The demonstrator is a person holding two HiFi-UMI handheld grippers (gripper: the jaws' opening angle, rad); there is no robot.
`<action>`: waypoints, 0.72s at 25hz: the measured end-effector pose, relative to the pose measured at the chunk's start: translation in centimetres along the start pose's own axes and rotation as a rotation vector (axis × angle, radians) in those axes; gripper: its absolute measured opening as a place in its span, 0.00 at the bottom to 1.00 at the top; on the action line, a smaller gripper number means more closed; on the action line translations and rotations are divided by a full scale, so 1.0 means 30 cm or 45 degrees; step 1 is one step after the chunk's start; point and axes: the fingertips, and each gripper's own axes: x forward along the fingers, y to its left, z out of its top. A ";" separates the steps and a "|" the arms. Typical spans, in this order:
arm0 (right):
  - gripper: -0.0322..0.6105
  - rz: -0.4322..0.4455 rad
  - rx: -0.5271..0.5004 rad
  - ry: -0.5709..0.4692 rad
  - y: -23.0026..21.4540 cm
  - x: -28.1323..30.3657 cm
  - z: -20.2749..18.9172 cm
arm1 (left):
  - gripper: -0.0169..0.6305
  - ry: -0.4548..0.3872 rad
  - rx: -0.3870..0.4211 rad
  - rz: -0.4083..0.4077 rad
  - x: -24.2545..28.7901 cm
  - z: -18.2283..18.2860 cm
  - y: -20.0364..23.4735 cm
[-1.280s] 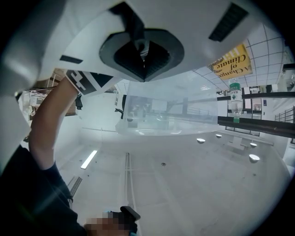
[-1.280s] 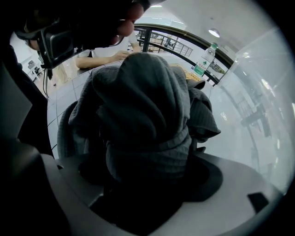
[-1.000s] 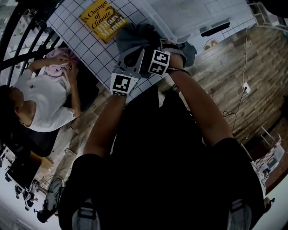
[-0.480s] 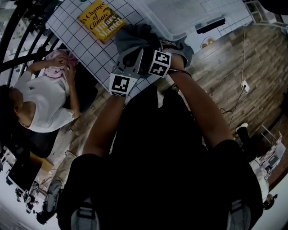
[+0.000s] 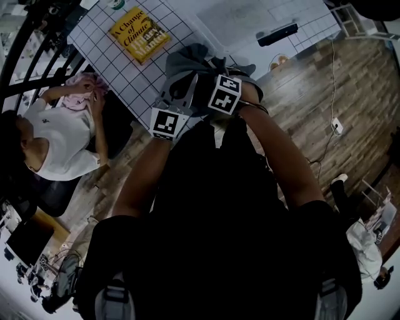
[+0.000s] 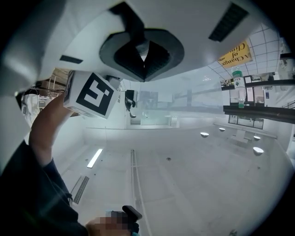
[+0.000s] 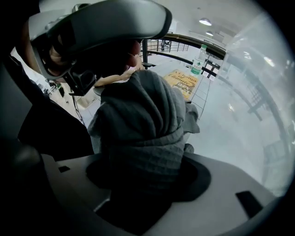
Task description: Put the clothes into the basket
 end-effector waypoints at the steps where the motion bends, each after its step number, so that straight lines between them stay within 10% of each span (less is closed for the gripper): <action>1: 0.52 0.017 0.010 -0.002 0.010 -0.023 -0.011 | 0.03 -0.001 -0.002 0.002 0.000 0.014 -0.014; 18: 0.53 0.112 0.016 -0.026 0.031 -0.489 -0.254 | 0.03 -0.054 0.062 -0.023 0.104 0.315 -0.326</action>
